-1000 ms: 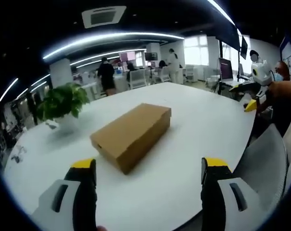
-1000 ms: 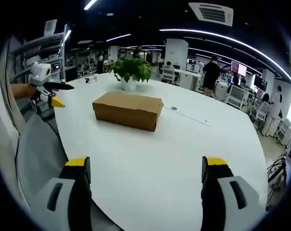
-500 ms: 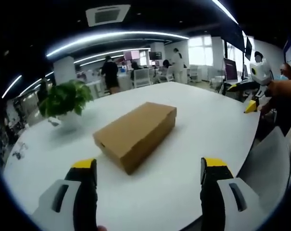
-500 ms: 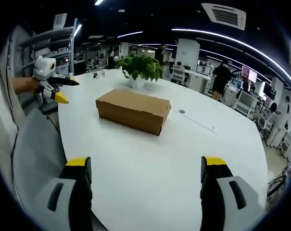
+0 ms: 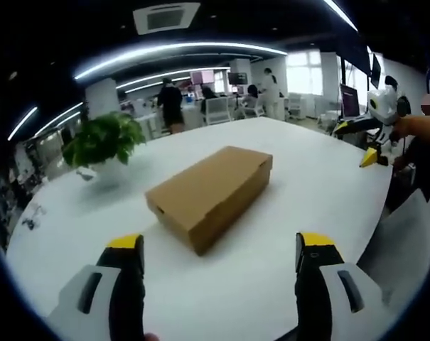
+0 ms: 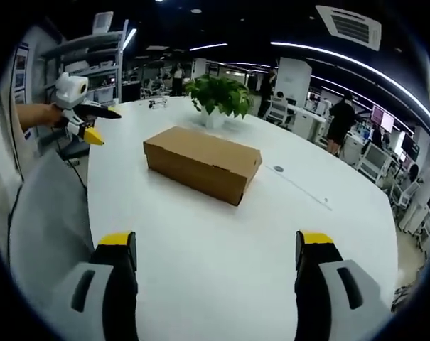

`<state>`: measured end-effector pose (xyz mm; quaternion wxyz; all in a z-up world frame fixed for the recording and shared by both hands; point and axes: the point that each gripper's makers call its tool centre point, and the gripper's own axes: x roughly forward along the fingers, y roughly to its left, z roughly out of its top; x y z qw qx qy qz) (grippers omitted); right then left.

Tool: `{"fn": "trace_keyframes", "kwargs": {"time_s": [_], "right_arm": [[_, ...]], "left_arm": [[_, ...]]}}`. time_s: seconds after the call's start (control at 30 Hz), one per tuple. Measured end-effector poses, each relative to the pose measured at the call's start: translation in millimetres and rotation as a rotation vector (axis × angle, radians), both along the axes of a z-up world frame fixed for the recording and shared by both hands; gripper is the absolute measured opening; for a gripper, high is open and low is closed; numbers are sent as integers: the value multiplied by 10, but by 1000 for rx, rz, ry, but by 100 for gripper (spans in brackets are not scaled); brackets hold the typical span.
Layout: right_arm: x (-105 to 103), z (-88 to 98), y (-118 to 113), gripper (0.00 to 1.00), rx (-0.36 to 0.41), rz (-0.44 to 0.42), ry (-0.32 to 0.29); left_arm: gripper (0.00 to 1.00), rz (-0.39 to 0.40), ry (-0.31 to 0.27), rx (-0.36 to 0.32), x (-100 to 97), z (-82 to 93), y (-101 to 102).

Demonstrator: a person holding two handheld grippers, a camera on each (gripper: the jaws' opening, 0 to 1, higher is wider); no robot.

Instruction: Operate the shoe box by opening the lid, removing the specified soft item, and placing it in the target area until the item is outside and the box remains undamaged.

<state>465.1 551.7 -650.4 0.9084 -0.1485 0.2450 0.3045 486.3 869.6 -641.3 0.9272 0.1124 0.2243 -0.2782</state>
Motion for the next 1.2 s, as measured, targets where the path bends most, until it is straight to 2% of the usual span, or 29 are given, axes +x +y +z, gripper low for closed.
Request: {"fn": "trace_keyframes", "kwargs": {"time_s": [0.53, 1.2], "right_arm": [[340, -60, 151, 81, 9, 86, -27], [843, -156, 359, 68, 35, 127, -61]], "left_arm": [[80, 58, 25, 10, 181, -120, 109], [71, 91, 54, 21, 516, -284, 129]]}}
